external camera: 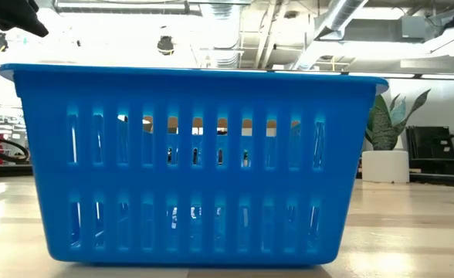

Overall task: Stack baskets on shelf by color
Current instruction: Stack the right blue bin on the blue bin on the shelf

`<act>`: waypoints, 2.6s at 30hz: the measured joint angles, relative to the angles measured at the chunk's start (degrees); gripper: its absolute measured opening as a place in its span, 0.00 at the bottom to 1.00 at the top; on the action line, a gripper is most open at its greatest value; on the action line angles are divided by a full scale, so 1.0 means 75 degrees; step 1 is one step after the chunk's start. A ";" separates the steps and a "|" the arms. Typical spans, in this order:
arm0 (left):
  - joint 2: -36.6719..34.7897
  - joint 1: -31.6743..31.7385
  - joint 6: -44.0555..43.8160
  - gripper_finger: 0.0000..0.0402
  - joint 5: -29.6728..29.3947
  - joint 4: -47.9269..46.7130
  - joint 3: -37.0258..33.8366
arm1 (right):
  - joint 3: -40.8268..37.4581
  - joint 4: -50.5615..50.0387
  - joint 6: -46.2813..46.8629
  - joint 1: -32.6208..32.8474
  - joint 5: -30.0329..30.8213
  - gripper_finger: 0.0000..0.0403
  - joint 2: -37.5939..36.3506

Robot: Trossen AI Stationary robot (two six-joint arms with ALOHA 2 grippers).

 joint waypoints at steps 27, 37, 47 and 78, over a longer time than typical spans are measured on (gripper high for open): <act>0.0002 -0.0001 -0.0176 0.38 0.0037 -0.0006 -0.0001 | -0.0935 0.0936 -0.2022 -0.0929 -0.0005 0.02 -0.0233; 0.0000 -0.0001 0.0164 0.38 0.0128 -0.0012 0.0000 | 0.1160 -0.0984 -0.5693 -0.2842 0.2224 0.01 -0.1017; 0.0000 -0.0003 0.0526 0.38 0.0128 -0.0026 0.0000 | 0.3034 -0.2716 -0.9864 -0.5503 0.4986 0.01 -0.1607; 0.0003 -0.0001 0.0400 0.38 -0.0019 -0.0036 0.0000 | 0.3381 -0.1904 -1.5580 -1.0456 0.3804 0.02 -0.1528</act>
